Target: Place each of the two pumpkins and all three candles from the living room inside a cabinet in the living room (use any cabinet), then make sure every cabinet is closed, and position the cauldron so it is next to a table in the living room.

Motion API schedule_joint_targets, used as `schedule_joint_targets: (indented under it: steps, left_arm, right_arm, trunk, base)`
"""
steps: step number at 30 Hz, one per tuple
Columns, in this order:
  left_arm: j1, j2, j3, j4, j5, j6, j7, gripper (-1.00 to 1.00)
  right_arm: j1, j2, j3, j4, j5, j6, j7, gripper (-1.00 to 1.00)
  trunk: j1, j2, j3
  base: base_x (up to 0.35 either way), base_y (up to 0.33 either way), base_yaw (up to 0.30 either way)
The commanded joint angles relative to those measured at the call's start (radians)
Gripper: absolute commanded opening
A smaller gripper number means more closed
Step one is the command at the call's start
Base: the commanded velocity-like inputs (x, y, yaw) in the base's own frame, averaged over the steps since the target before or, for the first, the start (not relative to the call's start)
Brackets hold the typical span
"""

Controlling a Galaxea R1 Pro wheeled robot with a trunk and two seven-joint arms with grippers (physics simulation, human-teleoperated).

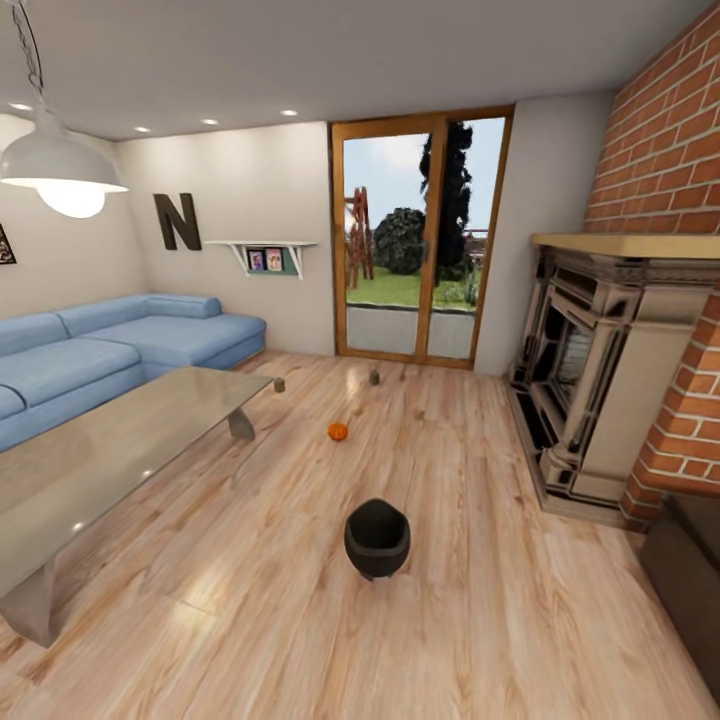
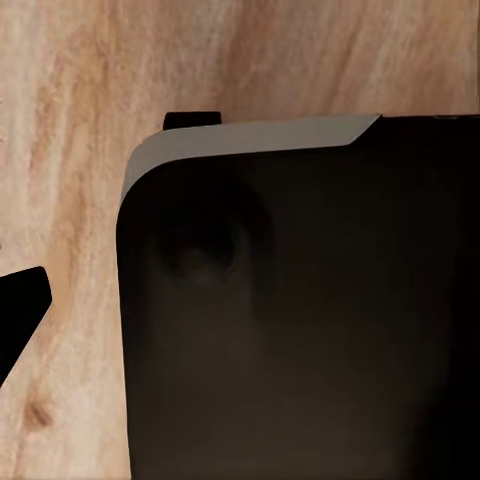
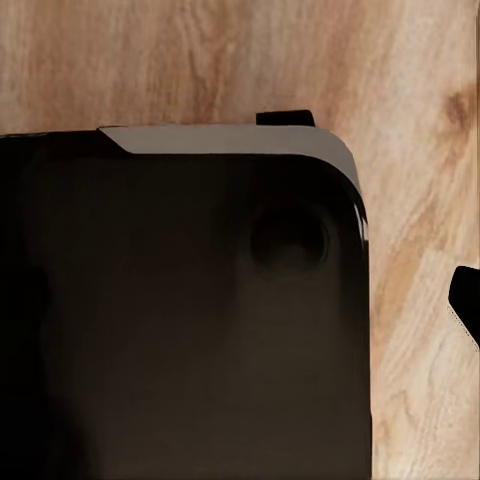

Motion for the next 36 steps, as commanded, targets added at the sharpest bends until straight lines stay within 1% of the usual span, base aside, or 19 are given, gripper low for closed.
schedule_joint_targets:
  steps: [1, 11, 15, 18, 21, 24, 25, 26, 27, 32, 36]
  left_arm:
    - [-0.001, 0.001, -0.001, 0.001, 0.000, -0.004, 0.000, 1.00]
    - [-0.001, 0.007, 0.003, -0.019, 0.006, -0.003, 0.000, 1.00]
    - [-0.002, 0.007, 0.007, -0.072, 0.009, 0.008, -0.002, 1.00]
    - [-0.001, 0.007, 0.008, -0.098, 0.011, 0.011, -0.002, 1.00]
    - [-0.001, 0.007, 0.008, -0.107, 0.012, 0.013, -0.002, 1.00]
    - [-0.001, 0.007, 0.008, -0.111, 0.012, 0.014, -0.001, 1.00]
    - [-0.001, 0.007, 0.008, -0.112, 0.012, 0.014, -0.002, 1.00]
    - [-0.001, 0.007, 0.009, -0.113, 0.012, 0.014, -0.001, 1.00]
    - [-0.001, 0.007, 0.009, -0.114, 0.012, 0.015, -0.002, 1.00]
    - [-0.001, 0.007, 0.009, -0.115, 0.012, 0.015, -0.002, 1.00]
    - [-0.001, 0.006, 0.010, -0.123, 0.012, 0.014, -0.002, 1.00]
  right_arm:
    - [0.000, 0.000, -0.008, 0.000, -0.001, -0.003, 0.001, 1.00]
    - [0.000, -0.001, -0.016, 0.006, -0.005, -0.003, -0.003, 1.00]
    - [0.000, -0.001, -0.017, 0.003, -0.004, -0.013, -0.005, 1.00]
    - [0.000, -0.006, -0.022, 0.006, -0.004, -0.018, -0.010, 1.00]
    - [0.000, -0.006, -0.023, 0.010, -0.005, -0.020, -0.012, 1.00]
    - [0.000, 0.008, -0.021, 0.015, -0.005, -0.021, -0.013, 1.00]
    - [0.000, 0.017, -0.019, 0.017, -0.002, -0.021, -0.012, 1.00]
    - [0.000, 0.034, -0.018, 0.018, -0.001, -0.021, -0.011, 1.00]
    - [0.000, 0.044, -0.018, 0.019, -0.001, -0.021, -0.011, 1.00]
    - [0.000, 0.054, -0.021, 0.010, -0.002, -0.021, -0.010, 1.00]
    - [0.000, 0.053, -0.017, -0.011, 0.001, -0.025, 0.006, 1.00]
  trunk:
    - [0.001, 0.000, -0.001]
    - [0.001, 0.000, -0.001]
    - [0.001, 0.000, -0.001]
    - [0.001, 0.000, -0.001]
    - [0.001, 0.000, -0.001]
    - [0.001, 0.000, -0.001]
    - [0.001, 0.000, -0.001]
    - [0.001, 0.000, -0.001]
    - [0.001, 0.000, -0.001]
    - [0.001, 0.000, -0.001]
    - [0.001, 0.000, -0.001]
  base:
    - [0.331, 0.000, -0.001]
    - [0.331, 0.000, 0.000]
    - [0.315, 0.000, 0.000]
    - [0.304, 0.000, 0.000]
    - [0.300, 0.000, 0.000]
    - [0.298, 0.000, 0.000]
    - [0.297, 0.000, 0.000]
    - [0.297, 0.000, 0.000]
    - [0.297, 0.000, 0.000]
    - [0.291, 0.000, 0.000]
    - [0.274, 0.000, 0.000]
